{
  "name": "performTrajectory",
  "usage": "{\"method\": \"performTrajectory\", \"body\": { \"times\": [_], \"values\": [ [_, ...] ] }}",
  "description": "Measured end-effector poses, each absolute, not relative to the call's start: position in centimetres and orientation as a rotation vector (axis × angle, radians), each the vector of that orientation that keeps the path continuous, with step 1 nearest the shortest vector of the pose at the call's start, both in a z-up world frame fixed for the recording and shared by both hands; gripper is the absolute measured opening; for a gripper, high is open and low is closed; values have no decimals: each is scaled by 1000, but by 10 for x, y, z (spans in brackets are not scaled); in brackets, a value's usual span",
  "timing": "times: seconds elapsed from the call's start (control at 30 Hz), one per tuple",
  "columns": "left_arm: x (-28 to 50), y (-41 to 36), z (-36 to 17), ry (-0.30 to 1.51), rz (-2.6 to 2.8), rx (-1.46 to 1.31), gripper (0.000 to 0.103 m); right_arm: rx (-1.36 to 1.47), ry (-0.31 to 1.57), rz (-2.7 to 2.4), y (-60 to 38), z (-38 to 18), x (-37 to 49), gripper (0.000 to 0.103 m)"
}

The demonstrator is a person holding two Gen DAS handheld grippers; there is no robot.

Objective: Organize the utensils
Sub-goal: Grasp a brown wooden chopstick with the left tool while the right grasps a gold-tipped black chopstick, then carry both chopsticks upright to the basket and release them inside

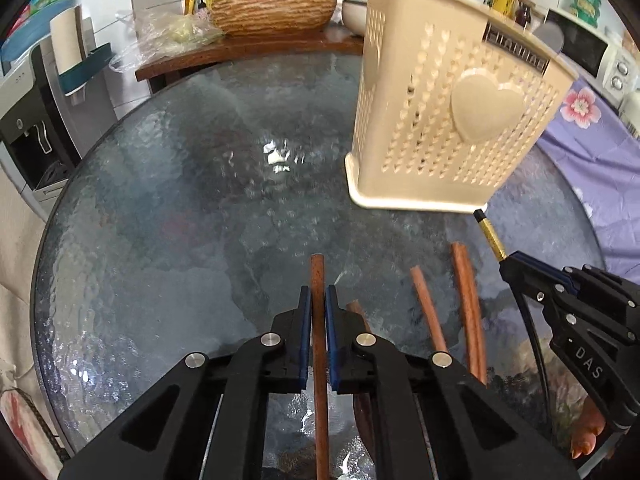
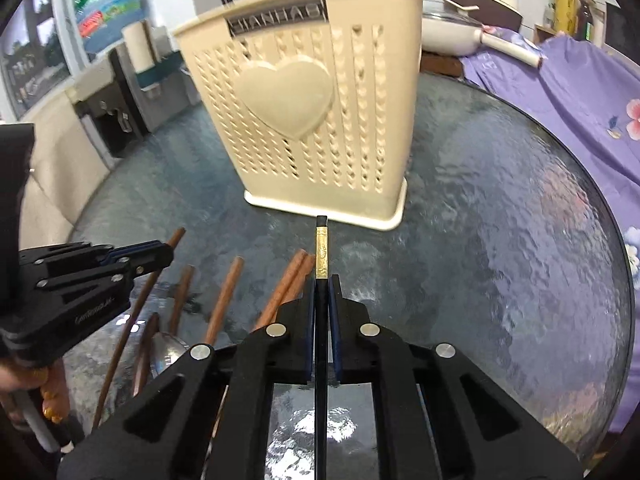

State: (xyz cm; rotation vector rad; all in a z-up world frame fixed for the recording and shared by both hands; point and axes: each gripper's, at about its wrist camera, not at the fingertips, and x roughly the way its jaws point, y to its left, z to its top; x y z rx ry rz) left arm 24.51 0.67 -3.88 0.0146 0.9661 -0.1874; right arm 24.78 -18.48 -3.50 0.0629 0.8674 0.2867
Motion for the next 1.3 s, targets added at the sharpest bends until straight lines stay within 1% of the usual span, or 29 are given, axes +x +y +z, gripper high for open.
{"method": "performTrajectory", "body": {
  "times": [0.13,0.33,0.5,0.6,0.97,1.3],
  "values": [
    [239,11,-19,912,-199,-17,7,111,819,347,-193,-18,238,7],
    [222,16,18,810,-221,-48,7,161,696,424,-207,21,220,7],
    [208,18,44,735,-236,-50,7,131,591,466,-213,50,201,7],
    [202,20,56,700,-247,-51,7,119,560,492,-218,62,190,7],
    [176,24,95,581,-259,-51,7,64,477,532,-226,88,168,7],
    [170,25,104,545,-254,-59,7,51,462,535,-227,93,169,7]
  ]
}}
